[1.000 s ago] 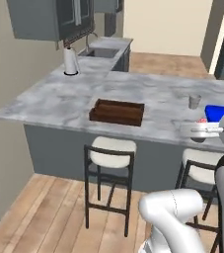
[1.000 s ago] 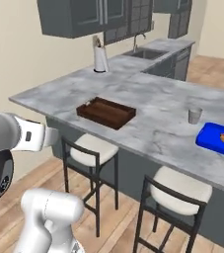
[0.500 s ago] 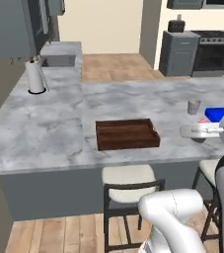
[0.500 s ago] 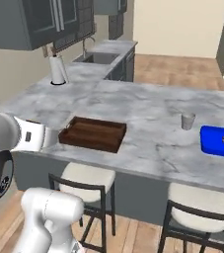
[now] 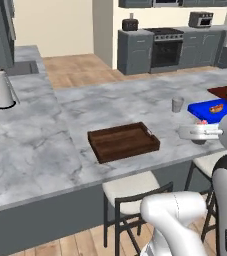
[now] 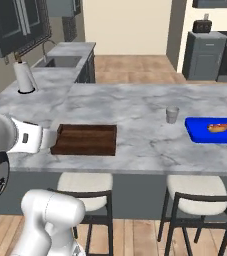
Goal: Take the donut and cupcake from the fridge and place them on the empty tray on the dining counter.
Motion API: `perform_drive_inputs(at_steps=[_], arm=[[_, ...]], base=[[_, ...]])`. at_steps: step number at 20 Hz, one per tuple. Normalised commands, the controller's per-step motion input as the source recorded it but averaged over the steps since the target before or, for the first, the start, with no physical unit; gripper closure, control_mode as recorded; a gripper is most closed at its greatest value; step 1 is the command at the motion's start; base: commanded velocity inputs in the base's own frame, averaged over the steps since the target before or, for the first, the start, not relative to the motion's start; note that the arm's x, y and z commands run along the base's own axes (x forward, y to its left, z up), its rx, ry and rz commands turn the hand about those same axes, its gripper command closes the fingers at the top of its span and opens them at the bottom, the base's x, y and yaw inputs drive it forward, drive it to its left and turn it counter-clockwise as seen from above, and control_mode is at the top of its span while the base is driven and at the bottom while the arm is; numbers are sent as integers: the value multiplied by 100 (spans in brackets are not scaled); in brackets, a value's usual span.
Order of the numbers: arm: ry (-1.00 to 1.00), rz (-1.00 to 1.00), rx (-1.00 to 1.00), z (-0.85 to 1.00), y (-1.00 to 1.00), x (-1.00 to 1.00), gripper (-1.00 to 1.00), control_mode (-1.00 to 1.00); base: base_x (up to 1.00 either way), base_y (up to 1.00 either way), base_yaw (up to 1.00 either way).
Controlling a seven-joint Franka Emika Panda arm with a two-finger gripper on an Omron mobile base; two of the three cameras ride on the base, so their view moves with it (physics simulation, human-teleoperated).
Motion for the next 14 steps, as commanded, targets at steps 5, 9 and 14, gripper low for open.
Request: perform_drive_inputs(at_steps=[5,9,14], arm=[[0,0,0,0,0,0,100,100],[0,0,0,0,0,0,100,100],[0,0,0,0,0,0,100,100]], base=[[37,0,5],[77,1,40],[85,0,40]])
